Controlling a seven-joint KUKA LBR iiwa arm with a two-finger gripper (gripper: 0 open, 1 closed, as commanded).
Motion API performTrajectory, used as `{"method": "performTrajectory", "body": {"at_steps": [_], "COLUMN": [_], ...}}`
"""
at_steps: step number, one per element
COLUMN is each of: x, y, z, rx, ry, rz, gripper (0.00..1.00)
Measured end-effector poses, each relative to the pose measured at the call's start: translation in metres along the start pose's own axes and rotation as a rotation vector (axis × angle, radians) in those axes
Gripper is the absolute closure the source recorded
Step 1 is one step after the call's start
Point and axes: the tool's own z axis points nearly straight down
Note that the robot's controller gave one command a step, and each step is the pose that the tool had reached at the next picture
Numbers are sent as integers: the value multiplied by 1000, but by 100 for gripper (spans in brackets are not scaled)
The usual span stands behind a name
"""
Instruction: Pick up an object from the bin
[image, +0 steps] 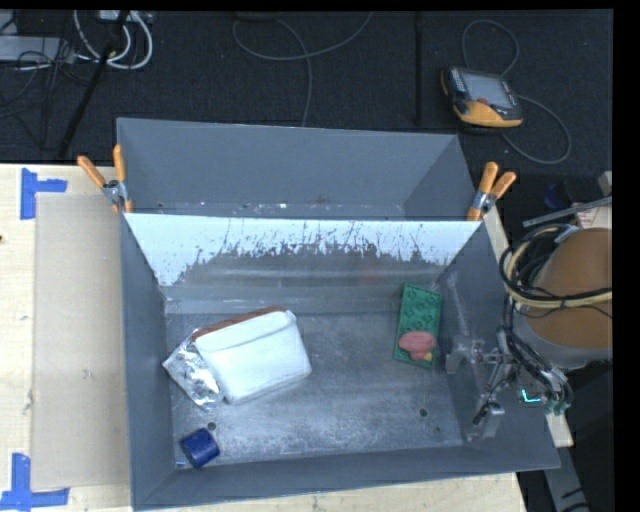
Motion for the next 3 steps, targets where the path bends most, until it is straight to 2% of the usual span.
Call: {"method": "performTrajectory", "body": {"at_steps": [1,2,3], "x": [-137,-136,-136], "y": [20,20,20], "z": [56,53,53], "rx": [0,2,2], "ry": [-13,-13,-13], "rz": [88,85,85], "gripper": [0,100,0]}}
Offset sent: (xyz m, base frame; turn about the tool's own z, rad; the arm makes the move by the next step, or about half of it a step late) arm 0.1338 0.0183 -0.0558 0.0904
